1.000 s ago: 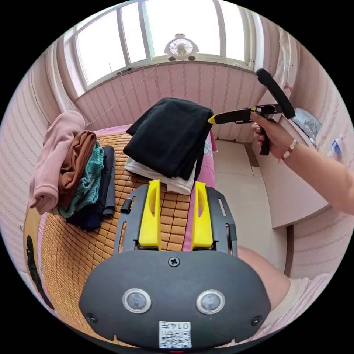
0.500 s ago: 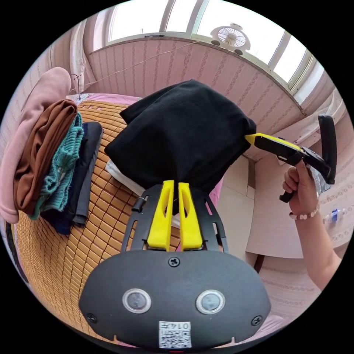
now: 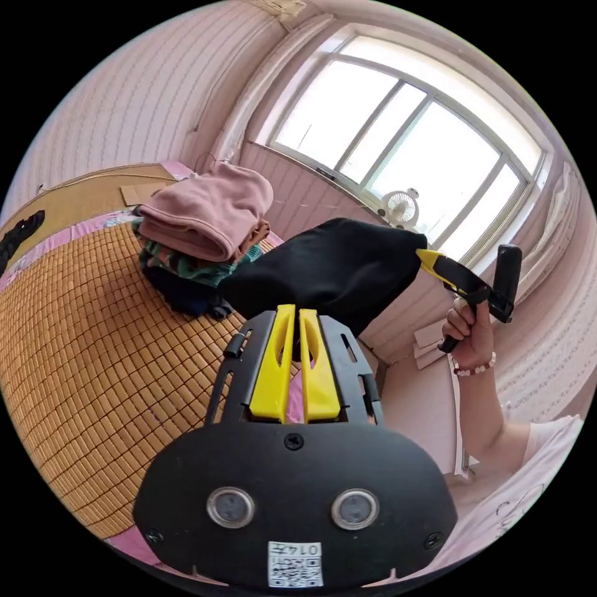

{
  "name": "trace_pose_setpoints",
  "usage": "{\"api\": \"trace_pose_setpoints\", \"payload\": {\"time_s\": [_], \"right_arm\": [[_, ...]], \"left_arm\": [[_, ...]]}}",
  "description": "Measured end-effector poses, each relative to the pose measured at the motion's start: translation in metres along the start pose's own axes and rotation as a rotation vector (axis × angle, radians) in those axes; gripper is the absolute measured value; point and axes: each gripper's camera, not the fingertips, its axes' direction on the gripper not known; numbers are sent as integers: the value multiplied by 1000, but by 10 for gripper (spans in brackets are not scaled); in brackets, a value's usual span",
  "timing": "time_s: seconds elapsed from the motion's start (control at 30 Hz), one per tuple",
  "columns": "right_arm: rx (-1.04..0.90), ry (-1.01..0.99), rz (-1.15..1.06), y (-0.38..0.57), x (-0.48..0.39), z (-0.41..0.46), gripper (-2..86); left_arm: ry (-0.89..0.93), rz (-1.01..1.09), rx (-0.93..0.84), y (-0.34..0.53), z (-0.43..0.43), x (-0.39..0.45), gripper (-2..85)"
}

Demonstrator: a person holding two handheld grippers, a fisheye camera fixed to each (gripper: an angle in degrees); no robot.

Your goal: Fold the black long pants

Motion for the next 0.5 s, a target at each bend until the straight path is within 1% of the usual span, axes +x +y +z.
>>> {"api": "trace_pose_setpoints", "payload": {"time_s": [0.03,0.07,0.1,0.13,0.17,0.2,0.23,0.27,0.3,0.33,0.37,0.4,0.43,0.47,0.5], "right_arm": [[-2,-45,-68,-9,-41,14,9],[-2,-73,-100,-14,-61,22,8],[0,-140,-165,-22,-104,39,7],[1,-212,-230,-30,-148,57,6],[3,-250,-257,-34,-170,65,5],[5,-319,-305,-39,-215,83,5],[11,-369,-356,-42,-262,100,4],[17,-386,-381,-42,-285,108,4],[27,-417,-424,-40,-329,123,4],[33,-459,-437,-36,-365,140,4],[32,-487,-433,-34,-380,148,4],[31,-545,-423,-28,-405,165,4],[29,-584,-406,-20,-422,184,5],[24,-599,-389,-16,-429,194,5],[3,-629,-349,-5,-437,216,6]], "left_arm": [[-19,-48,76,9,-64,-25,-10],[-45,-95,157,19,-132,-50,-10],[-63,-114,196,24,-166,-61,-10],[-109,-140,262,36,-235,-81,-10],[-174,-154,312,47,-303,-95,-10],[-211,-161,320,52,-334,-101,-10],[-270,-170,353,64,-396,-113,-10],[-327,-188,403,78,-459,-122,-10],[-351,-197,427,84,-490,-126,-10],[-390,-217,484,94,-549,-133,-10],[-434,-222,527,99,-603,-135,-10],[-460,-217,539,98,-628,-134,-10],[-509,-195,552,93,-672,-129,-10],[-541,-170,558,85,-705,-126,-10],[-549,-156,557,80,-718,-125,-10]]}}
